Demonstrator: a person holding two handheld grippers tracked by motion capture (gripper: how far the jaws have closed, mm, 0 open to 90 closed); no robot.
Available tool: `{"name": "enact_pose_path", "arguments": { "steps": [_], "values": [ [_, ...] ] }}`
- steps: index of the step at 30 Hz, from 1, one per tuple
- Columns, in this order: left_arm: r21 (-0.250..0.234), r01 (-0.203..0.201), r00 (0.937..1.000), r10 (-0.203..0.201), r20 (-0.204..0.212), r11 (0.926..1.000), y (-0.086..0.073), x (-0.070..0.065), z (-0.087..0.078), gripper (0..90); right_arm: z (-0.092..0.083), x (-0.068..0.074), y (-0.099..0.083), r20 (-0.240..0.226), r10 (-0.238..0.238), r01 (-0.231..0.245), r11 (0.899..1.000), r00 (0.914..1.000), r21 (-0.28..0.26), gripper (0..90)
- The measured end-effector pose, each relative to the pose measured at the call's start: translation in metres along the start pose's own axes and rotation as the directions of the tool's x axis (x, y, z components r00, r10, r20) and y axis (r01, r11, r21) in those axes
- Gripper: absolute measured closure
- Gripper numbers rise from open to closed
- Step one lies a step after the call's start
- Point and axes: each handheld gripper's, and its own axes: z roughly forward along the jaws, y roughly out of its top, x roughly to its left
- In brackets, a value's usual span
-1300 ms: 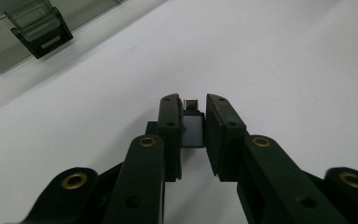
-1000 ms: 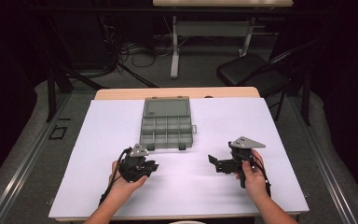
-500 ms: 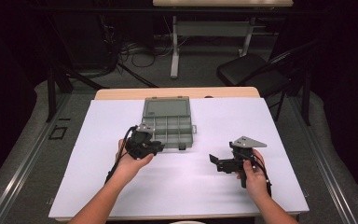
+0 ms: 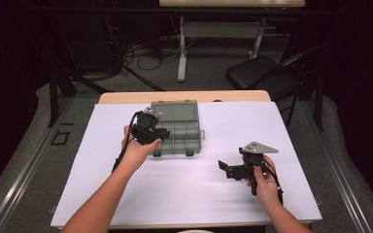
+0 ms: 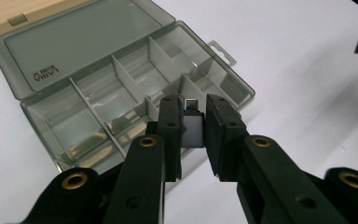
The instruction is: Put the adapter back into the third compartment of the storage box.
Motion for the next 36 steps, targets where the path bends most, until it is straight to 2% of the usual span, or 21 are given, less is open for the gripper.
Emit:
{"name": "enact_pose_path", "arguments": {
  "steps": [9, 22, 29, 36],
  "values": [
    [0.009, 0.007, 0.9994, -0.007, -0.034, 0.9999, 0.019, 0.005, 0.009, 76.7, 0.000, 0.000, 0.000, -0.007, 0.010, -0.010, 1.000, 0.9999, 0.003, 0.0],
    [0.064, 0.005, 0.9965, 0.000, -0.084, 0.9979, 0.028, 0.003, 0.040, 76.7, 0.001, -0.001, -0.001, -0.010, 0.011, -0.011, 1.000, 0.9999, 0.001, 0.0],
    [0.081, 0.022, 0.9959, -0.015, -0.090, 0.9964, 0.034, 0.003, 0.054, 76.7, 0.001, -0.002, -0.001, -0.010, 0.010, -0.010, 1.000, 0.9999, 0.003, 0.0],
    [0.095, 0.021, 0.9939, -0.011, -0.109, 0.9952, 0.039, 0.001, 0.065, 76.7, 0.001, -0.002, -0.001, -0.009, 0.010, -0.010, 1.000, 0.9999, 0.005, 0.0]
  ]
}}
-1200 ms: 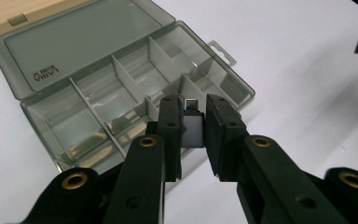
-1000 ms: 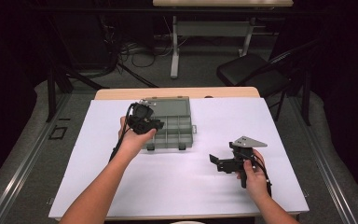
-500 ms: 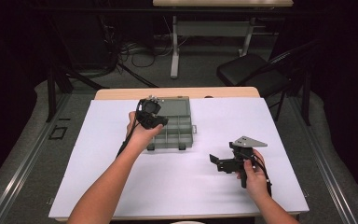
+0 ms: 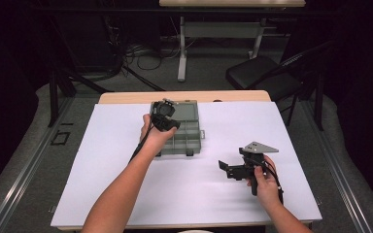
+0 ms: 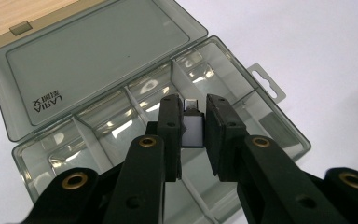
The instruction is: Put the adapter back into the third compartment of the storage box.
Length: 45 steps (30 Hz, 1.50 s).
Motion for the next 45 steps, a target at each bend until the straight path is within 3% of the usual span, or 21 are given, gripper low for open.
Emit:
{"name": "enact_pose_path", "arguments": {
  "steps": [21, 30, 45],
  "values": [
    [0.019, 0.015, 0.9998, -0.015, -0.016, 0.9997, 0.001, 0.008, 0.031, 76.7, -0.001, 0.000, 0.000, -0.003, 0.004, -0.004, 1.000, 1.0000, 0.001, 0.0],
    [0.018, 0.054, 0.9984, -0.054, -0.015, 0.9984, 0.000, 0.017, 0.038, 76.7, 0.000, 0.000, 0.000, -0.008, 0.005, -0.005, 1.000, 1.0000, -0.002, 0.0],
    [0.035, 0.054, 0.9985, -0.053, -0.015, 0.9980, -0.003, 0.014, 0.049, 76.7, 0.001, 0.001, -0.001, -0.016, -0.001, 0.001, 1.000, 0.9999, 0.008, 0.0]
  ]
}}
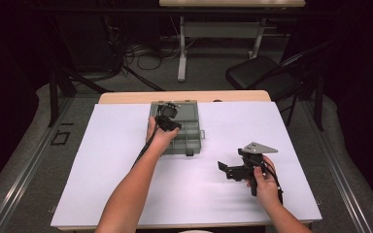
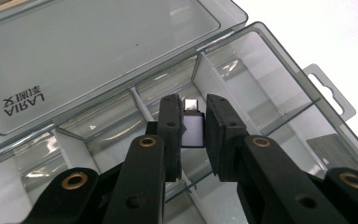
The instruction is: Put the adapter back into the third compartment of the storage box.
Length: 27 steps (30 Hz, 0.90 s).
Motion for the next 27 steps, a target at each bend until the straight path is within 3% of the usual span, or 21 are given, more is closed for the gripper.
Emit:
{"name": "enact_pose_path", "arguments": {
  "steps": [22, 27],
  "values": [
    [-0.015, 0.005, 0.9999, -0.005, 0.014, 0.9999, 0.0006, -0.0002, -0.0009, 76.5, 0.0009, 0.0012, -0.0004, -0.005, -0.002, 0.002, 1.000, 1.0000, 0.002, 0.7],
    [-0.033, 0.003, 0.9997, -0.002, 0.024, 0.9994, 0.0012, -0.0001, -0.0025, 63.7, 0.0006, 0.0006, -0.0004, -0.003, -0.003, 0.003, 1.000, 1.0000, 0.004, 1.1]
  ]
}}
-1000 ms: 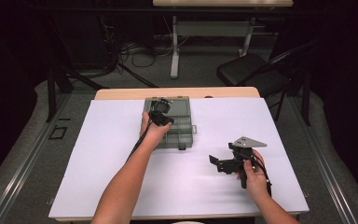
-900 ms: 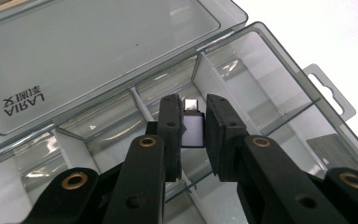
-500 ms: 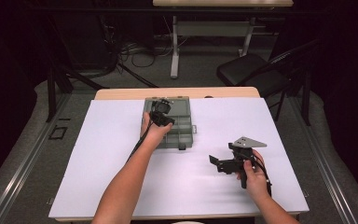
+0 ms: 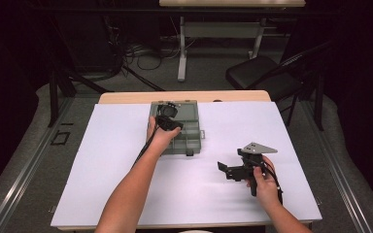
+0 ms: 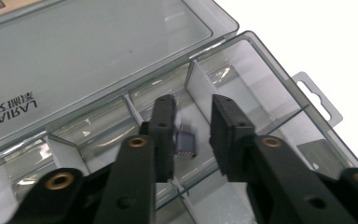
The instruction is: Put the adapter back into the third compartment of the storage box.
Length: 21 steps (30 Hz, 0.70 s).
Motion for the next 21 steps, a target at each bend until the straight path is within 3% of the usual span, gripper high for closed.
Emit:
{"name": "enact_pose_path", "arguments": {
  "steps": [1, 5, 11, 21],
  "values": [
    [-0.009, 0.003, 1.0000, -0.003, 0.006, 1.0000, 0.000, 0.000, -0.001, 63.7, 0.000, 0.000, 0.000, 0.001, 0.001, -0.001, 1.000, 1.0000, -0.001, 1.3],
    [-0.028, 0.006, 0.9999, -0.007, -0.014, 0.9996, 0.001, 0.002, -0.005, 48.8, -0.001, 0.000, 0.000, 0.001, -0.002, 0.002, 1.000, 1.0000, -0.006, 1.3],
    [-0.027, 0.013, 0.9996, -0.014, -0.027, 0.9995, 0.001, 0.005, -0.010, 40.0, -0.001, 0.000, 0.000, 0.001, -0.001, 0.001, 1.000, 1.0000, -0.004, 1.3],
    [-0.008, 0.021, 0.9996, -0.022, -0.021, 0.9997, 0.001, 0.012, -0.020, 37.5, 0.000, 0.001, 0.000, 0.002, 0.003, -0.003, 1.000, 1.0000, 0.000, 1.3]
  ]
}}
